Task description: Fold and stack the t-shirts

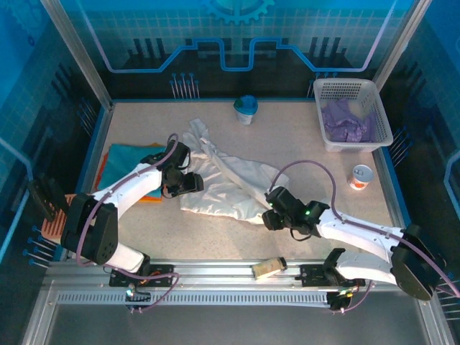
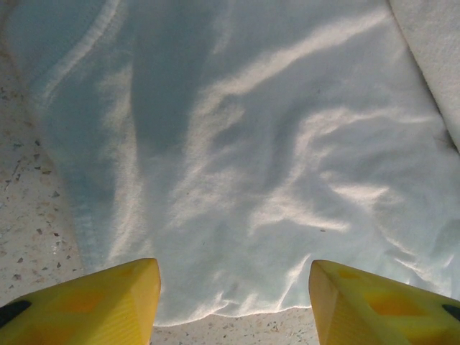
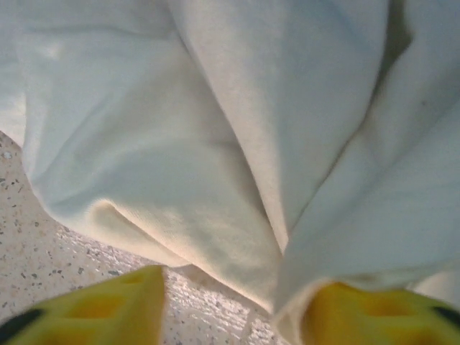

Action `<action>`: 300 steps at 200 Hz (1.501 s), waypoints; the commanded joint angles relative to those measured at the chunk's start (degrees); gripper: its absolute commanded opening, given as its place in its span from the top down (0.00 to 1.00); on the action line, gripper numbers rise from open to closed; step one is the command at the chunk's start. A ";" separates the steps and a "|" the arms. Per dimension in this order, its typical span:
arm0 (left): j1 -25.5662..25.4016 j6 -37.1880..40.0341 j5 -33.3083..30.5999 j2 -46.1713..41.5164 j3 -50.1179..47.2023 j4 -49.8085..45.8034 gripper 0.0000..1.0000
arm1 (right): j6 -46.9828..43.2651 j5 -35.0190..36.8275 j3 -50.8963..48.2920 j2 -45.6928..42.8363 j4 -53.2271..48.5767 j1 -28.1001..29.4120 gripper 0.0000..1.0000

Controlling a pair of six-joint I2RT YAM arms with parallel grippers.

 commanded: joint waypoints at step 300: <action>-0.29 -0.21 0.29 0.81 1.09 -0.57 0.42 | -1.74 19.42 17.51 15.22 -9.60 5.82 0.64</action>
